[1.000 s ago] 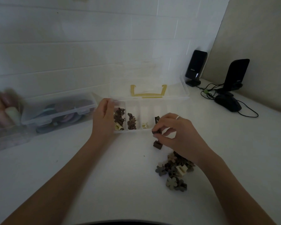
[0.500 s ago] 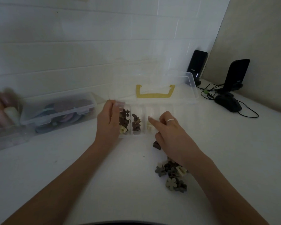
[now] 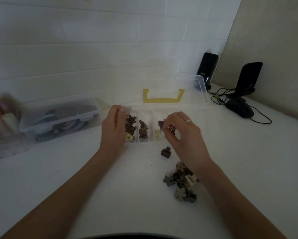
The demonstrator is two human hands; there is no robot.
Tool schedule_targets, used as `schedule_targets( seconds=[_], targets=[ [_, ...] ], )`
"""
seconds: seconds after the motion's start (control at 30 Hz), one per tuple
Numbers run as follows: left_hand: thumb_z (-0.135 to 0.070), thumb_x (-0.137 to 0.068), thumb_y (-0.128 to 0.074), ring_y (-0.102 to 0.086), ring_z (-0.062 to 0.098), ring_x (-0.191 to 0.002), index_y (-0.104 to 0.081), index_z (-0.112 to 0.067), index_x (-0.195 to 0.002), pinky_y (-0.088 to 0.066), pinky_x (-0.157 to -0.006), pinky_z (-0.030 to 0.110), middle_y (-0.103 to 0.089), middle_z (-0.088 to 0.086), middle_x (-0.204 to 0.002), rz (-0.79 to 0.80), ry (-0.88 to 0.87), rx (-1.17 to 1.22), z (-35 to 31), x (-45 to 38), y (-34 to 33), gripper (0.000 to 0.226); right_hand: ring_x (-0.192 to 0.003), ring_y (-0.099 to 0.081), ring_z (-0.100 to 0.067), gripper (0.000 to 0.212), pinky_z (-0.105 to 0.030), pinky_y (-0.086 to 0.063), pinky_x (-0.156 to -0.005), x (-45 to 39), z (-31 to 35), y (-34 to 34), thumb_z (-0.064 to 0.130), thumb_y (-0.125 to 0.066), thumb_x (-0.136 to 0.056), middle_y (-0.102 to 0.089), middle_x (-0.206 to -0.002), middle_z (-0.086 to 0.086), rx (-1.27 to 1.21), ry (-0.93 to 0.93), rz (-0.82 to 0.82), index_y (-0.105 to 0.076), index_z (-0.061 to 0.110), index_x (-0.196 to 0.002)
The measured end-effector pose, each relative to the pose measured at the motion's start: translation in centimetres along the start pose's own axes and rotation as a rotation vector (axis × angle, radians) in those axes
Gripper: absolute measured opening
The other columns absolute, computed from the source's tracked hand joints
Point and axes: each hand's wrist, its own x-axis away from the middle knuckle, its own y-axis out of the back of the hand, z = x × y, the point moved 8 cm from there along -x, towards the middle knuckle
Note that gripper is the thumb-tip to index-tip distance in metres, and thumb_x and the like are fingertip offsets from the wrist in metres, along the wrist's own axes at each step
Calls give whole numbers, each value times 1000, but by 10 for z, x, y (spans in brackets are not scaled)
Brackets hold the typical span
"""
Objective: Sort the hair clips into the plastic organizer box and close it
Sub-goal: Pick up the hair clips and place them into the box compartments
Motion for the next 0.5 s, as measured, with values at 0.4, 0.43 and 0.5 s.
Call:
schedule_targets(
  seconds=[0.4, 0.43, 0.5],
  targets=[
    [-10, -102, -36, -48, -8, -60, -50, -11, -87, -36, -57, 7, -50, -11, -69, -2, 12, -6, 2, -2, 1, 20, -63, -48, -4, 29, -24, -45, -51, 1, -12, 13, -1, -51, -68, -62, -68, 12, 166, -12, 141, -71, 19, -64],
    [-10, -102, -36, -49, -8, -60, -51, -10, -88, -36, -57, 7, -51, -11, -70, -1, 10, -7, 3, -2, 2, 20, -63, -47, -1, 32, -18, -41, -51, 2, -12, 11, 0, -50, -68, -61, -68, 16, 179, -24, 175, -73, 22, -69],
    [-10, -102, -36, -49, -8, -61, -51, -9, -89, -36, -58, 7, -51, -10, -70, 1, 9, -6, 3, -2, 2, 20, -59, -45, 4, 41, -11, -36, -53, 4, -12, 5, 3, -47, -69, -53, -67, 22, 196, -43, 241, -74, 28, -87]
  ],
)
